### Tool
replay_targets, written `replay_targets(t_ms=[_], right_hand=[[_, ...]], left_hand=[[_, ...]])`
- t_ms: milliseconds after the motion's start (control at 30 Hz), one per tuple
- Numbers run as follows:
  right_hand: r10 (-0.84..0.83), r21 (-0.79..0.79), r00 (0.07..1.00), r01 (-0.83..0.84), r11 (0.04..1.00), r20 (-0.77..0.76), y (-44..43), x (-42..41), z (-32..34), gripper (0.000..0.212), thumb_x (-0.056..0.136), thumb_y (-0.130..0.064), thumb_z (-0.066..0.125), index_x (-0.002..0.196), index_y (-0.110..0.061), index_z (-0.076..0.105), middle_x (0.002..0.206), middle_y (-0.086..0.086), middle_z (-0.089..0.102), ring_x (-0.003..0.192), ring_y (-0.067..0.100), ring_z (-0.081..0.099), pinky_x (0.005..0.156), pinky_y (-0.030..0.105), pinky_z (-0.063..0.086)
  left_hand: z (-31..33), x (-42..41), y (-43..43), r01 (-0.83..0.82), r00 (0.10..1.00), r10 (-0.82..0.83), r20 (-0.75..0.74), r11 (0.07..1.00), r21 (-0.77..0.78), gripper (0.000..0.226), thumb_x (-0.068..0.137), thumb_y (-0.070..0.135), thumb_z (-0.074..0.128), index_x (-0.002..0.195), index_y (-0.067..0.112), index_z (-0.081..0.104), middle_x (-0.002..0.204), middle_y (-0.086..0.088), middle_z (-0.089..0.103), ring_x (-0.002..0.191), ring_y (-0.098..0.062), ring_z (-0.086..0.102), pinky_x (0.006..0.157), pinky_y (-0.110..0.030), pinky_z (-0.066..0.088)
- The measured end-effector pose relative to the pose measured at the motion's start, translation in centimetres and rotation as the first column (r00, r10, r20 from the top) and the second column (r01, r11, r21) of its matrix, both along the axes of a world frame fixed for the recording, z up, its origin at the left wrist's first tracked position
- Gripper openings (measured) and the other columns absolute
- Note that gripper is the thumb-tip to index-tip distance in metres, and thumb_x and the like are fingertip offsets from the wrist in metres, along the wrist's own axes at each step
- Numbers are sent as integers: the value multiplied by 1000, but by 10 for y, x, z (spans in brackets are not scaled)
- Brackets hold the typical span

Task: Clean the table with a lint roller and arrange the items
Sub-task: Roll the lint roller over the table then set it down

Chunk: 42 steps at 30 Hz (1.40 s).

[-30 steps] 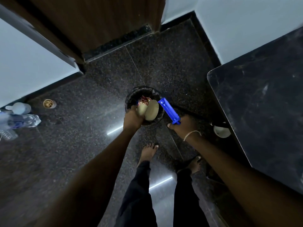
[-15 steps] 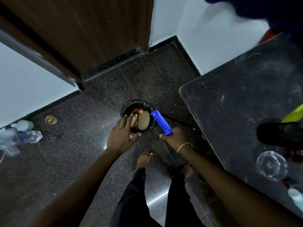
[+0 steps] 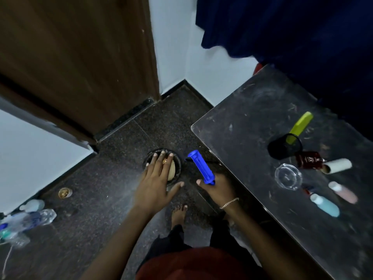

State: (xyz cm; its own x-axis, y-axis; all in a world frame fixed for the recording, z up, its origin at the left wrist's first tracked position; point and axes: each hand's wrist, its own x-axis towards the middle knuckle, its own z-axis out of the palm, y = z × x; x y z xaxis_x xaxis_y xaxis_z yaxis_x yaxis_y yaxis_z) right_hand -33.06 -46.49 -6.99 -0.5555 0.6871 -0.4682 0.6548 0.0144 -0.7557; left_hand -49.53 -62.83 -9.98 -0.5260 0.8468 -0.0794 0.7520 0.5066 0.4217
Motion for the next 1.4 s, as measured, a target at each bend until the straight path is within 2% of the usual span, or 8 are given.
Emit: replay_targets(t_ms=[300, 400, 500, 700, 800, 867, 1133, 1400], right_hand=[[-279, 102, 957, 286, 953, -81, -2, 73, 28, 38, 76, -33, 81, 56, -13, 54, 51, -9, 44, 51, 3, 40, 56, 25, 38], [-365, 132, 923, 380, 916, -122, 5, 99, 33, 42, 77, -33, 80, 55, -16, 49, 53, -9, 44, 53, 1, 39, 56, 25, 37], [-468, 137, 869, 489, 862, -158, 11, 128, 41, 45, 78, -29, 80, 54, -13, 46, 50, -6, 40, 51, 1, 34, 52, 20, 33], [-682, 193, 725, 686, 702, -95, 26, 195, 53, 25, 76, -29, 81, 62, -13, 68, 57, -1, 65, 57, 2, 55, 61, 27, 45], [-751, 213, 657, 745, 632, -68, 38, 232, 56, 28, 77, -27, 81, 64, -7, 67, 60, 7, 67, 59, 16, 60, 64, 34, 49], [-783, 208, 620, 773, 599, -52, 50, 255, 58, 27, 78, -27, 80, 70, -4, 70, 66, 12, 71, 68, 25, 68, 68, 36, 52], [-855, 244, 518, 833, 496, -31, 120, 337, 61, 28, 78, -28, 80, 64, -10, 63, 58, 5, 61, 61, 12, 54, 60, 28, 41], [-853, 190, 521, 841, 506, -36, 173, 401, 55, 33, 81, -27, 78, 69, 0, 63, 59, 10, 55, 62, 8, 48, 60, 26, 39]], left_hand=[[41, 43, 56, 269, 963, -267, -36, 961, 65, 93, 95, 81, 39, 167, 32, 7, 176, 0, 13, 164, -23, 7, 127, -51, 30], [49, 60, 79, 362, 932, -359, -56, 929, 77, 93, 95, 81, 38, 167, 32, 7, 175, 0, 14, 164, -24, 9, 127, -51, 32], [54, 82, 105, 464, 886, -460, -64, 881, 88, 92, 96, 81, 36, 167, 32, 5, 176, -1, 12, 164, -24, 10, 128, -50, 30], [62, 145, 163, 673, 739, -666, -100, 732, 105, 91, 97, 77, 39, 167, 27, 7, 175, -3, 14, 163, -26, 12, 128, -51, 31], [67, 183, 196, 742, 671, -736, -94, 662, 107, 92, 97, 76, 40, 167, 28, 5, 176, -3, 12, 163, -26, 13, 128, -51, 29], [71, 207, 219, 766, 642, -763, -78, 633, 113, 92, 95, 76, 41, 167, 30, 5, 176, -3, 12, 163, -26, 14, 127, -50, 28], [74, 296, 323, 828, 560, -824, -89, 556, 66, 91, 95, 72, 46, 165, 22, 17, 170, -10, 28, 157, -31, 28, 124, -50, 36], [51, 356, 417, 784, 617, -786, -49, 619, -50, 85, 97, 57, 57, 164, 17, 22, 164, -12, 36, 154, -35, 33, 123, -50, 36]])
